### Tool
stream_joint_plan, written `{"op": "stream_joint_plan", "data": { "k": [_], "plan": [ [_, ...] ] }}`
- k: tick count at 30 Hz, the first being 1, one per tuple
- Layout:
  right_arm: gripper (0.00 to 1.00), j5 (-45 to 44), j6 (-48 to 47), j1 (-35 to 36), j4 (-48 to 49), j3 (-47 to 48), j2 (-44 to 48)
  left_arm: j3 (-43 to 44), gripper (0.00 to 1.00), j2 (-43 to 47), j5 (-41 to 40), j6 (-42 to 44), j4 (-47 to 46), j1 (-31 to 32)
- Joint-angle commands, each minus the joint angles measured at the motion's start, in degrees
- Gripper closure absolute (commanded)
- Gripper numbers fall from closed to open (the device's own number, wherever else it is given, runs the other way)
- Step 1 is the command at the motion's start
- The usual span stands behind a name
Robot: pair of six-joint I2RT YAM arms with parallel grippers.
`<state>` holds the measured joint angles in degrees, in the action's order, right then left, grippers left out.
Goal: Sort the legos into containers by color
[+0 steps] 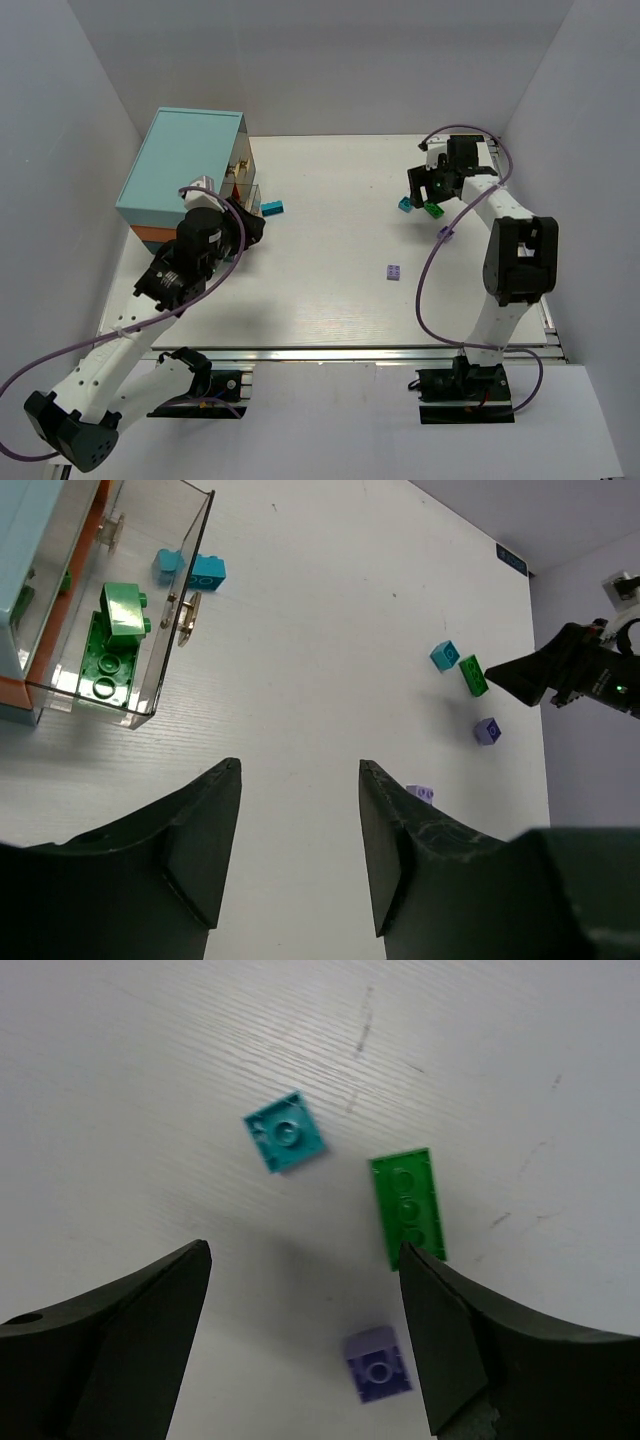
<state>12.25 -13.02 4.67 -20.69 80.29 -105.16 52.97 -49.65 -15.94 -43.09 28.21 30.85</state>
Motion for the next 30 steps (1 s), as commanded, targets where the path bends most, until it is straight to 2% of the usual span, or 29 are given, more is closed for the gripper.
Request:
{"op": "stream_joint_plan", "data": {
  "k": [1,7,18,23,24,27,30],
  "plan": [
    [0.19,-4.51,-11.58,-1.67,-5.24,5.91,-3.98,1.96,0.39,0.69,1.79,1.78,-3.15,-0.27],
    [0.19,-7.42,-16.85,-3.78,-13.15,15.5,-13.47,0.56,0.38,2.36,1.45,0.73,-2.9,-0.27],
    [0.25,-5.22,-21.43,-4.05,-14.47,18.93,-19.99,0.38,0.38,3.16,0.48,-0.06,-1.22,-0.27],
    [0.42,-2.94,-21.96,-3.88,-15.08,18.94,-20.61,1.17,0.38,2.63,0.12,0.29,-0.78,-0.27],
    [0.5,-2.67,-22.14,-5.7,-15.17,18.85,-20.52,1.08,0.38,2.63,-0.05,0.2,-0.7,-0.27],
    [0.64,-1.27,-22.4,-6.24,-15.61,18.15,-20.26,1.08,0.38,2.8,-0.4,0.11,-0.7,-0.27],
    [0.7,1.28,-22.58,-6.86,-16.4,18.15,-19.47,1.08,0.38,3.24,-0.66,0.11,-0.35,-0.27]
  ]
}}
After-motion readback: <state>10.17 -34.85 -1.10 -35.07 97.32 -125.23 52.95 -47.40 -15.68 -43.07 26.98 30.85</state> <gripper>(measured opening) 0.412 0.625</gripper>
